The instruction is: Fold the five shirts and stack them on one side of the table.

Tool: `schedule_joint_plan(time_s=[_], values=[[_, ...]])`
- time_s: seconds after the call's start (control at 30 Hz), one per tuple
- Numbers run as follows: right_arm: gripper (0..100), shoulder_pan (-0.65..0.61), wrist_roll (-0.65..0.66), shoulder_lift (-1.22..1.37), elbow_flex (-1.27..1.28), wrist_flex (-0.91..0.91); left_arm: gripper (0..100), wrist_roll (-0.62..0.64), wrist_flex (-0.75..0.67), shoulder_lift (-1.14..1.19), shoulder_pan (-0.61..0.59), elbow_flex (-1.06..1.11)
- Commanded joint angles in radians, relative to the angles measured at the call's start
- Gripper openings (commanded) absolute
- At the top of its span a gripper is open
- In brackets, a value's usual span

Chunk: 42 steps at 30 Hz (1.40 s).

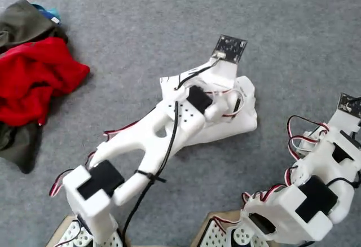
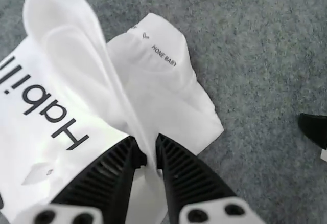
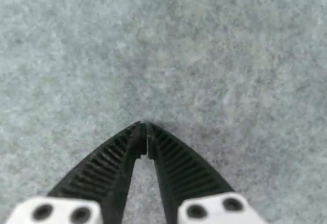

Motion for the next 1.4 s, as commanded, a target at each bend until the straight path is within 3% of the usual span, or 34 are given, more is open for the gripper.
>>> schedule_joint_plan(time_s=[0.0, 0.53, 0.73, 0.9, 1.0, 1.13, 1.27, 1.37], values=[[1.8, 0.017, -0.008, -0.007, -0.024, -0.015, 3, 0.012, -0.015, 0.043, 0.025, -0.128], [1.8, 0.012, -0.008, -0.007, -0.024, -0.015, 3, 0.017, -0.011, 0.264, 0.071, -0.340], [1.8, 0.011, -0.005, -0.007, -0.024, -0.015, 24, 0.161, 0.038, 0.270, 0.030, -0.341], [1.8, 0.011, -0.003, -0.007, -0.022, -0.025, 24, 0.203, 0.184, 0.270, -0.027, -0.483], [1.8, 0.011, -0.002, -0.007, -0.022, -0.026, 20, 0.203, 0.307, 0.270, -0.094, -0.616], [1.8, 0.009, 0.023, -0.007, -0.038, -0.020, 2, 0.190, 0.427, 0.282, -0.245, -0.728], [1.8, 0.002, 0.084, -0.051, -0.179, 0.164, 3, 0.117, 0.520, 0.295, -0.394, -0.662], [1.8, -0.078, 0.106, -0.111, -0.329, 0.325, 3, 0.025, 0.574, 0.299, -0.481, -0.576]])
